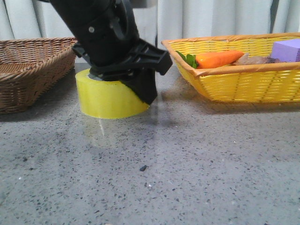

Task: Transfer tape with both arms
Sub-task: 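Lower the left gripper onto the tape roll and grasp its rim, then lift the tape roll with the left gripper toward the brown basket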

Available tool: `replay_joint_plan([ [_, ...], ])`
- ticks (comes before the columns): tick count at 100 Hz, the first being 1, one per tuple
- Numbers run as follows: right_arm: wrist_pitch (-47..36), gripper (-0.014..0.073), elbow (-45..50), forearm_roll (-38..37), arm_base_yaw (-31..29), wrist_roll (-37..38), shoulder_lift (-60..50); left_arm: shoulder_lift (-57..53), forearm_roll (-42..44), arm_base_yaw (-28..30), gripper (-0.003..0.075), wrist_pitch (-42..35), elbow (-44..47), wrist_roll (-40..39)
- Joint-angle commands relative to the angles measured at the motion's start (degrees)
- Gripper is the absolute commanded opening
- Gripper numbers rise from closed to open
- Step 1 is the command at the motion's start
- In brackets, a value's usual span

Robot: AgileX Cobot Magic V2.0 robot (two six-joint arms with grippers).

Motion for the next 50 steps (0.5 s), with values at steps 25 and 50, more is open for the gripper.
replay_joint_plan([
  [25, -3.96, -0.0074, -1.04, -1.34, -0.05, 0.14, -0.32, -1.88, -1.06, 0.57, 0.0203, -2.08, -1.97, -0.06],
  [50, -2.82, -0.0074, -1.04, -1.34, -0.05, 0.14, -0.32, -1.88, -1.39, 0.70, -0.0020, -2.08, -1.97, -0.06],
])
